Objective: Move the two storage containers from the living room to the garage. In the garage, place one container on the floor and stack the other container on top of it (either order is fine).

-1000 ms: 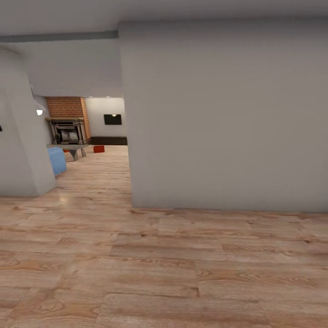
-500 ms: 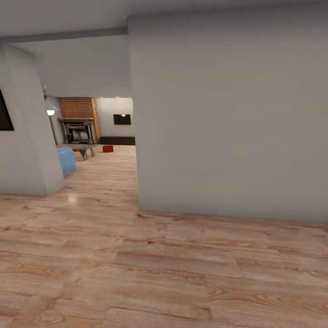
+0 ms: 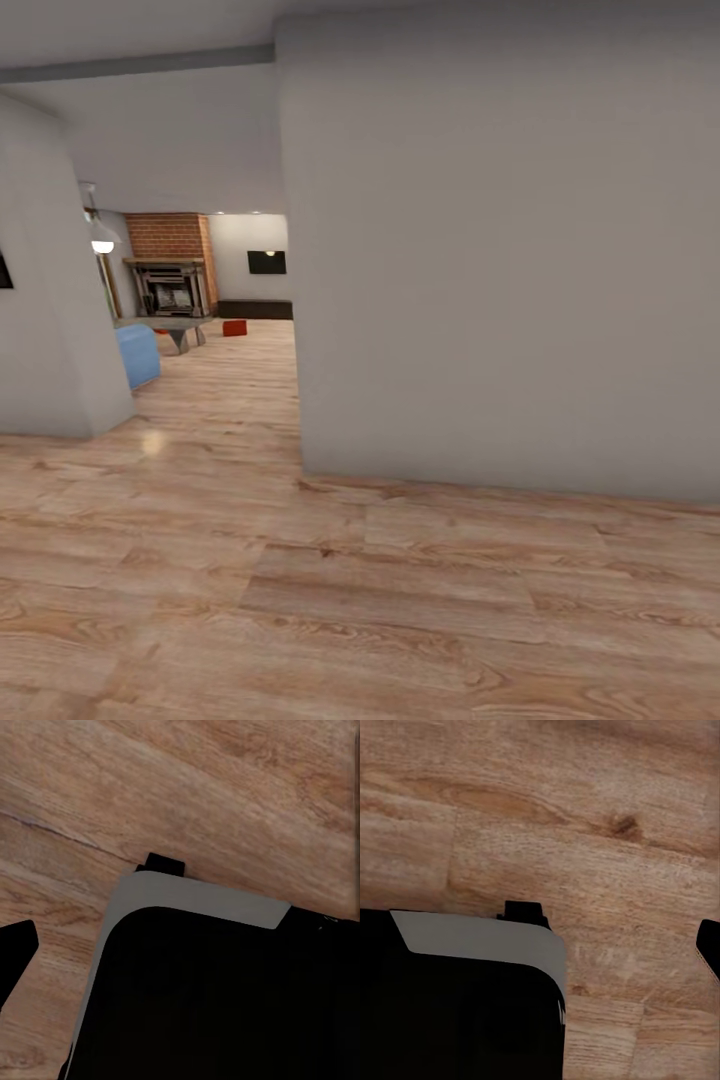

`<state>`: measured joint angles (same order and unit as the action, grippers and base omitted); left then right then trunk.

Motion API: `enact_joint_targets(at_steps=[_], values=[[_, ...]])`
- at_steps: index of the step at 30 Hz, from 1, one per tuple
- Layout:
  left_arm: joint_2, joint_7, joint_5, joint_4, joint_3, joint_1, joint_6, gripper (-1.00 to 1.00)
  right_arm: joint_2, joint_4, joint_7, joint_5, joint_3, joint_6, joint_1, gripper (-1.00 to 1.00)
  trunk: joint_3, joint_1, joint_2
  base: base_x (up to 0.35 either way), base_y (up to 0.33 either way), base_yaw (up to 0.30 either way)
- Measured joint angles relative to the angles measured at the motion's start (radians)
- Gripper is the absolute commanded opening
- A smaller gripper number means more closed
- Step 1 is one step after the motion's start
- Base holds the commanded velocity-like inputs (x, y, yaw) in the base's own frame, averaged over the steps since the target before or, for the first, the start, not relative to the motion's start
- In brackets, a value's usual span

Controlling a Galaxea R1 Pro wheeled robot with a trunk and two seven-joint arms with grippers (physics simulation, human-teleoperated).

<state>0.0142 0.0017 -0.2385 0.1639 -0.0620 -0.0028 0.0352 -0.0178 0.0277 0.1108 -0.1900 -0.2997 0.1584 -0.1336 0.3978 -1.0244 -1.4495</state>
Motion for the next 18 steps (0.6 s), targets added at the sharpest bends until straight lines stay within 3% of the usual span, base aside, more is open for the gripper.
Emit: enact_joint_targets(at_steps=[18], values=[[0.0, 0.0, 0.0, 0.0, 0.0, 0.0, 0.0, 1.0, -0.003, 0.0, 0.0, 0.0, -0.002, 0.001, 0.0, 1.0, 0.0, 0.0, 0.0, 0.324, 0.0, 0.021]])
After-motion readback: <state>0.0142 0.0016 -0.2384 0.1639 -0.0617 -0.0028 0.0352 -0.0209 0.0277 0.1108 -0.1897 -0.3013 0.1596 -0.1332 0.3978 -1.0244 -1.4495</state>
